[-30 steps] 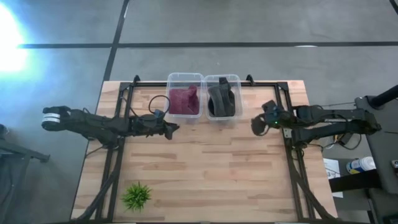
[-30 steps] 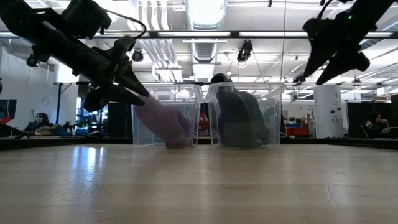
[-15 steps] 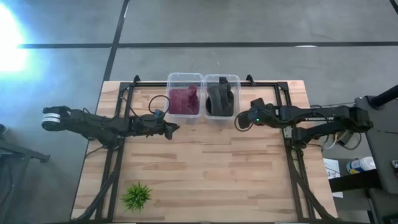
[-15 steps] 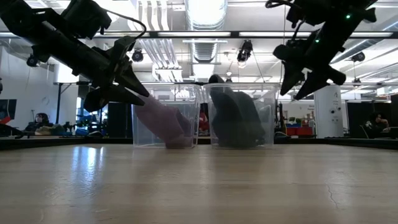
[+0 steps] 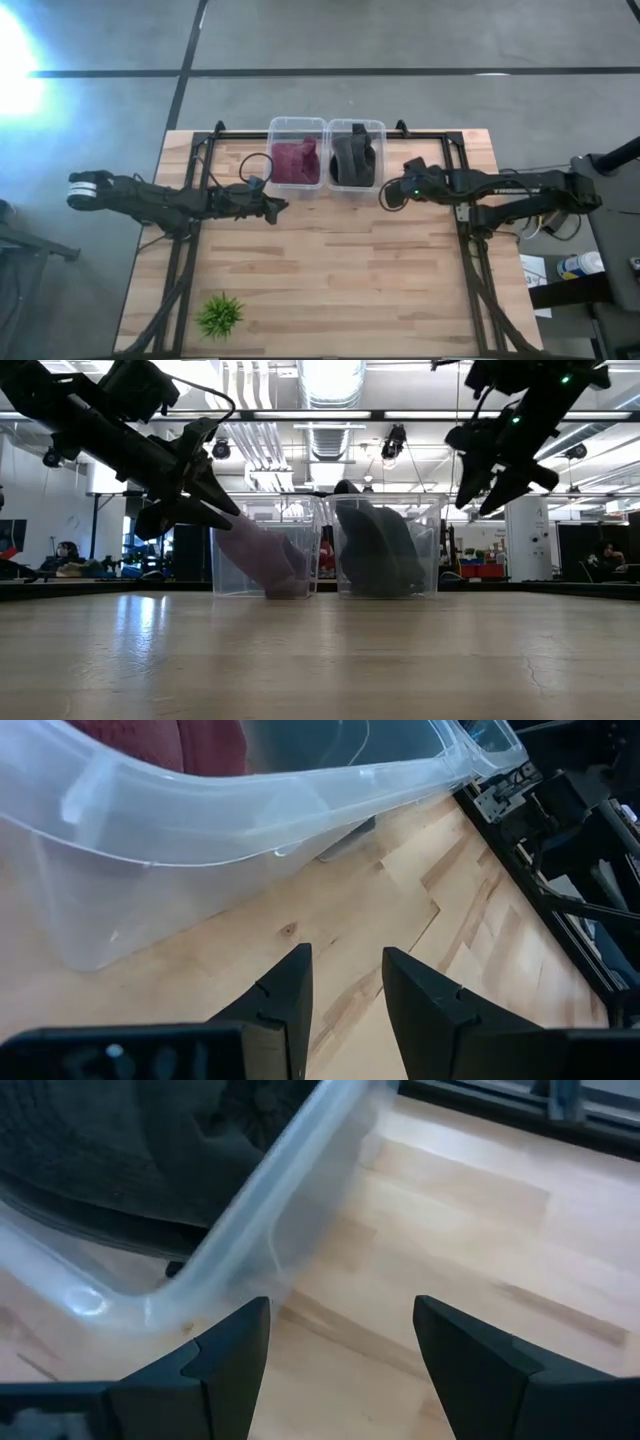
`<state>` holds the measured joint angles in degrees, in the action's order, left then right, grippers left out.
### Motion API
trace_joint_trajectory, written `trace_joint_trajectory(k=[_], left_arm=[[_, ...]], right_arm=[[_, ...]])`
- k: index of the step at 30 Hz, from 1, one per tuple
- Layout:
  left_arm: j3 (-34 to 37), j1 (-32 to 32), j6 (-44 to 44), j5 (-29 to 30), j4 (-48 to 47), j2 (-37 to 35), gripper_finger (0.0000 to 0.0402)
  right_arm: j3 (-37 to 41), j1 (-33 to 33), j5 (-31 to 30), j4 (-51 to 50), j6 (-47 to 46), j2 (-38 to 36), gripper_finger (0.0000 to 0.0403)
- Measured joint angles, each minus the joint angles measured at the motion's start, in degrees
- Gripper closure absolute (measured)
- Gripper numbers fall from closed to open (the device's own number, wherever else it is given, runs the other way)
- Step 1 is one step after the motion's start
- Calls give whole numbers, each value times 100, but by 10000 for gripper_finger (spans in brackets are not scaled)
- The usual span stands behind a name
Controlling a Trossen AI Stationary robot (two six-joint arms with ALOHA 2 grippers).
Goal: Pick & Place hat
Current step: Return to Home Position
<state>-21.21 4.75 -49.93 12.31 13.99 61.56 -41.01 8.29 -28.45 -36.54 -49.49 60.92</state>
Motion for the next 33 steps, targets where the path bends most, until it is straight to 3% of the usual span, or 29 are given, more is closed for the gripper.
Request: trace_joint_trajectory(k=[3,6,10,13,18,21,23,27,33], left_arm=[[2,2,1,-335,62,-40,285],[4,0,-47,-899,113,-218,285],[7,-54,-145,-2179,104,-561,285],[7,-333,571,-3062,485,-951,285],[8,-566,674,-3028,525,-1724,285],[33,-623,793,-3057,537,-2185,285],[90,-625,991,-3046,493,-2499,285],[101,-623,1335,-3044,-20,-3105,285],[103,-616,1849,-3012,-952,-3876,285]], right_arm=[[-5,-22,67,-393,7,-446,156],[-57,-154,708,-455,380,-1053,156],[-13,-600,1977,435,1424,-1776,156],[103,-1020,2249,897,1938,-2097,156],[428,-1257,1947,295,1316,-2407,156],[750,-1281,1958,-58,184,-2549,156],[1085,-1391,2243,774,425,-2673,156],[1965,-1475,3567,3678,1463,-3107,156],[3357,-1468,3388,5279,1384,-3955,156]])
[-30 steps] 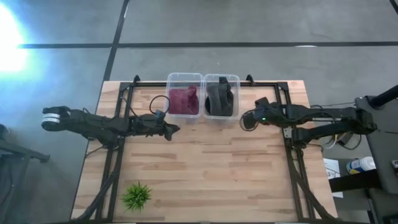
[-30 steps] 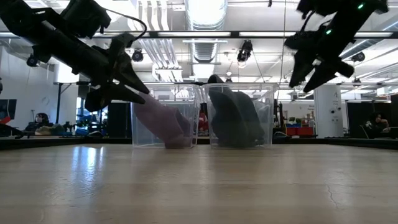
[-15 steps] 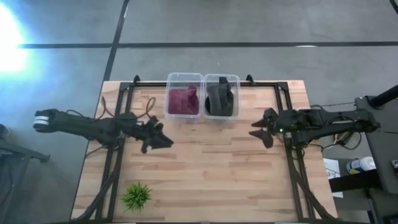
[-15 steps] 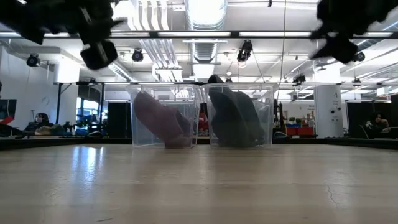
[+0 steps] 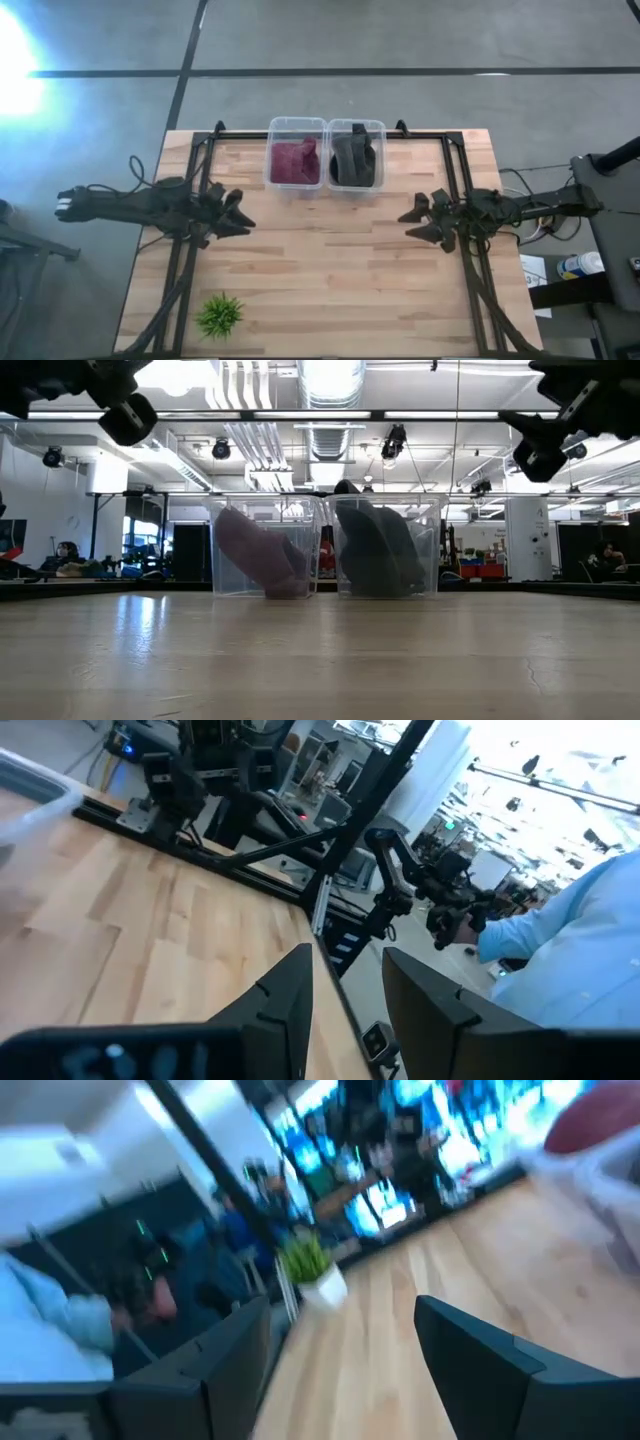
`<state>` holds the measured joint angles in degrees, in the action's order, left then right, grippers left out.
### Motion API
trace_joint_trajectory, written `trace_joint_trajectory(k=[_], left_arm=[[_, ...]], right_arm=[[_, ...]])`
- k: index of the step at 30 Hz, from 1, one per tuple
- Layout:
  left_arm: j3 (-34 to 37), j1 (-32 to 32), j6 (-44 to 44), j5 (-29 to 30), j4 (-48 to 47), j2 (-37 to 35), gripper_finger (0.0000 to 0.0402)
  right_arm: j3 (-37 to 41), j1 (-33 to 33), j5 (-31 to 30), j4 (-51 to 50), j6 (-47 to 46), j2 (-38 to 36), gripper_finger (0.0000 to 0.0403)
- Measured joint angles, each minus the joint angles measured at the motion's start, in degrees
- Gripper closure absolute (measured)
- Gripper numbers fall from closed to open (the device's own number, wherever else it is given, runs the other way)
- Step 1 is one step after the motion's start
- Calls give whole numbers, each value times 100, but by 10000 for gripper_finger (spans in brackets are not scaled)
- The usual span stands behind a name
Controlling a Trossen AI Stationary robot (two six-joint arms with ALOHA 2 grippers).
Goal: Pick & Place hat
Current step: Return to Home Position
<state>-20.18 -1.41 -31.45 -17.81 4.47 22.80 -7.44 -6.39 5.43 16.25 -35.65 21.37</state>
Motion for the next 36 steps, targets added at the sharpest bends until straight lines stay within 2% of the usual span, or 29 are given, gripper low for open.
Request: trace_joint_trajectory(k=[5,10,13,23,30,36], left_arm=[[0,2,138,606,-728,-503,285],[15,4,482,1395,-1148,-795,285],[140,4,474,1644,-1415,-919,285],[195,4,-1065,1642,-1620,-980,285],[377,4,-1064,1684,-1560,-1134,285],[836,36,-1063,1692,-1589,-1761,285]], right_arm=[[696,-1,-81,850,-43,-684,156],[693,1,-84,283,255,-1172,156],[693,1,-107,-136,284,-1357,156],[693,1,-105,-664,238,-1247,156],[693,1,-101,-687,225,-1130,156],[691,4,-100,-754,225,-1600,156]])
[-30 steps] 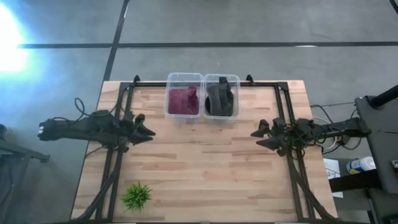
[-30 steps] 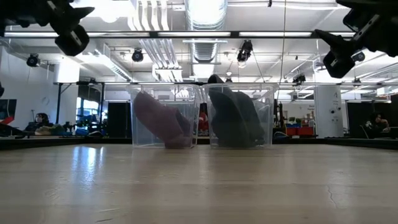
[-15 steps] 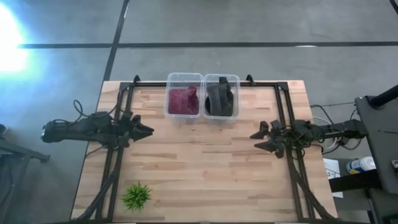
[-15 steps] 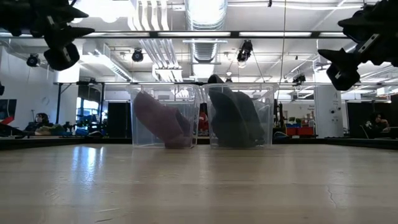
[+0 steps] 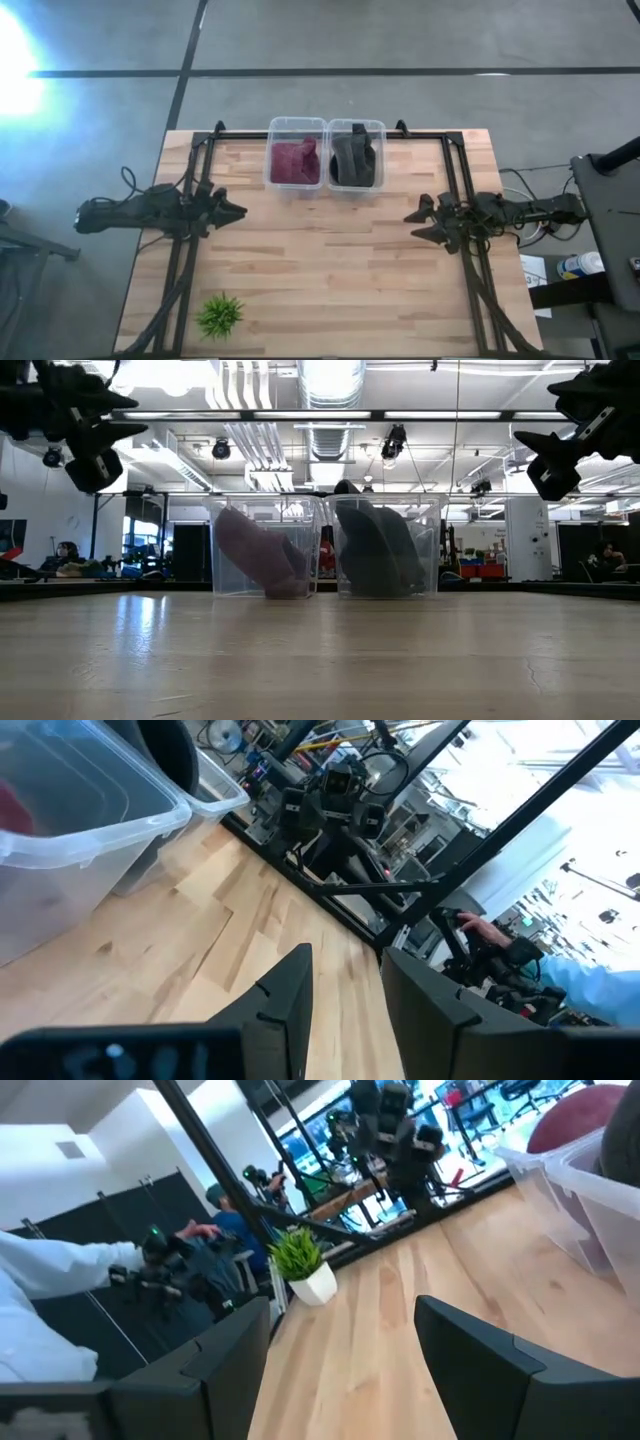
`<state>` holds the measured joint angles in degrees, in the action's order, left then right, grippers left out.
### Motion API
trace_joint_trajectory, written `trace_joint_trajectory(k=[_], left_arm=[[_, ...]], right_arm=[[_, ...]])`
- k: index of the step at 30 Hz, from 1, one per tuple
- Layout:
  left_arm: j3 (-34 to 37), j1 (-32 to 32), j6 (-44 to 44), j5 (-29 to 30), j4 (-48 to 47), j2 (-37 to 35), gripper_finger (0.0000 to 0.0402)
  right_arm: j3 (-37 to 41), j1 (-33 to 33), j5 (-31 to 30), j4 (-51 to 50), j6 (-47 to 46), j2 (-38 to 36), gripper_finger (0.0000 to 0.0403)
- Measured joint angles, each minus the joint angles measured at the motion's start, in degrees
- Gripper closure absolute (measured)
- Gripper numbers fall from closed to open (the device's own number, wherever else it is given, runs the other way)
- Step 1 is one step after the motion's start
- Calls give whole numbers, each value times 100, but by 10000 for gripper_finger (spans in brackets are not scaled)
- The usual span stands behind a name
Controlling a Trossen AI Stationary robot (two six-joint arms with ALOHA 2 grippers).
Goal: Pick & Place hat
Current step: Return to Home Position
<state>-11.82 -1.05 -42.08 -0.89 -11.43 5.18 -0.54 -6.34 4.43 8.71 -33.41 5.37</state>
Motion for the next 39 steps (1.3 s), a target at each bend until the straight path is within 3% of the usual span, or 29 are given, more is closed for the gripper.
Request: trace_joint_trajectory(k=[9,24,33,39], left_arm=[[756,10,12,3,117,-514,285],[824,20,8,35,332,-517,285],[870,20,6,35,418,-517,285],[1144,20,3,37,1279,-519,285]], right_arm=[[0,70,10,-114,-1,-405,156],[0,392,2,-153,0,-539,156],[0,1229,6,-166,0,-539,156],[0,1503,-7,-168,0,-539,156]])
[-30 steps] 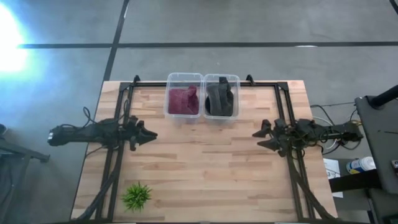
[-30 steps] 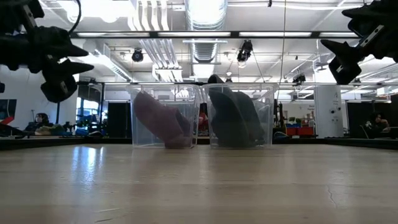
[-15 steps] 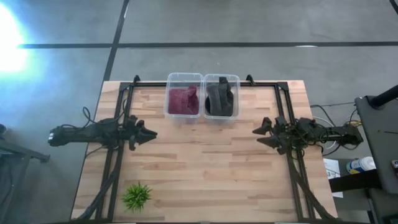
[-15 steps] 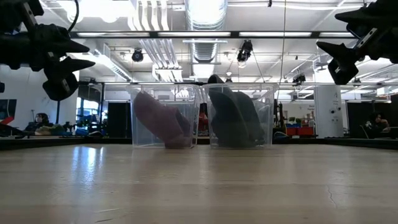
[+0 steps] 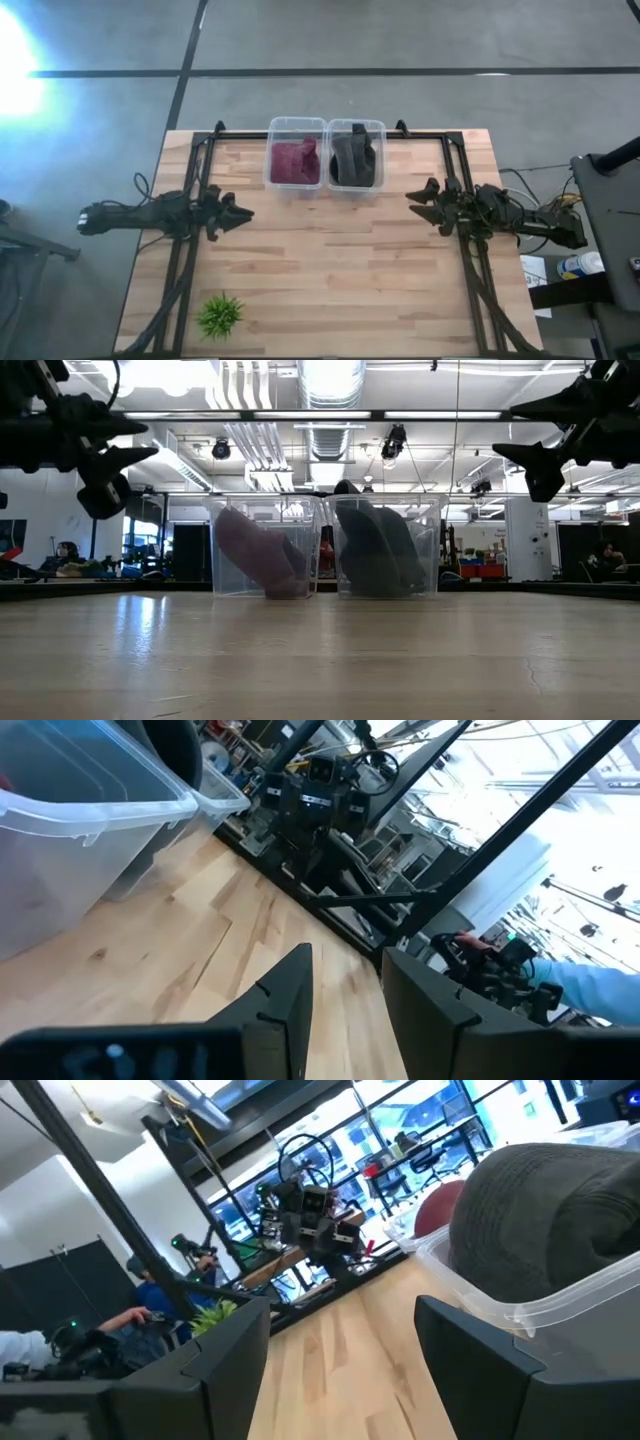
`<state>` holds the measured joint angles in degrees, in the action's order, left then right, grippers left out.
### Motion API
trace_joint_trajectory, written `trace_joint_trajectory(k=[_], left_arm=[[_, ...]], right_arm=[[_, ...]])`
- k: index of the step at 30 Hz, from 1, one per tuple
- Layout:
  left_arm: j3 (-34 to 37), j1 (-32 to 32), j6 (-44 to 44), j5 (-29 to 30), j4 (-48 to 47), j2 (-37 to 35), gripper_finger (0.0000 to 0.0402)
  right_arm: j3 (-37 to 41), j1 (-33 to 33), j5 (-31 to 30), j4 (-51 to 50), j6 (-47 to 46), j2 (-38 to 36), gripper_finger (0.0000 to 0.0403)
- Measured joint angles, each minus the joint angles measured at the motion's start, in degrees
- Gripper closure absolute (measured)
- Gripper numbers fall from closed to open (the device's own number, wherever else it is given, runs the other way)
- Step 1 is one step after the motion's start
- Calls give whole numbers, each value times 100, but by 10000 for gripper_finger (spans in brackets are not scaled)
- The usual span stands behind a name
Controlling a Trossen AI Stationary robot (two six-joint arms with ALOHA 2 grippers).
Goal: Pick & Place hat
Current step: Return to Home Position
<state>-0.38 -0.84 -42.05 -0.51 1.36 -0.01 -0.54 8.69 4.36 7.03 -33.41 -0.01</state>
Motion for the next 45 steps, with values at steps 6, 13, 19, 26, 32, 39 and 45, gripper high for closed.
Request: trace_joint_trajectory(k=[6,13,19,26,32,39,45], left_arm=[[1,0,1,0,2,0,285],[2,11,1,0,0,0,285],[4,11,1,0,0,0,285],[4,13,59,-107,-30,0,285],[7,12,2969,-795,60,0,285],[11,86,4383,316,-88,0,285],[9,118,4259,262,-111,0,285]], right_arm=[[0,-2,2,0,0,0,156],[0,-2,2,0,0,153,156],[0,-2,7,-28,0,201,156],[0,-2,12,-44,0,200,156],[0,-4,11,-72,0,199,156],[0,-4,11,-85,0,201,156],[0,-4,11,-85,0,204,156]])
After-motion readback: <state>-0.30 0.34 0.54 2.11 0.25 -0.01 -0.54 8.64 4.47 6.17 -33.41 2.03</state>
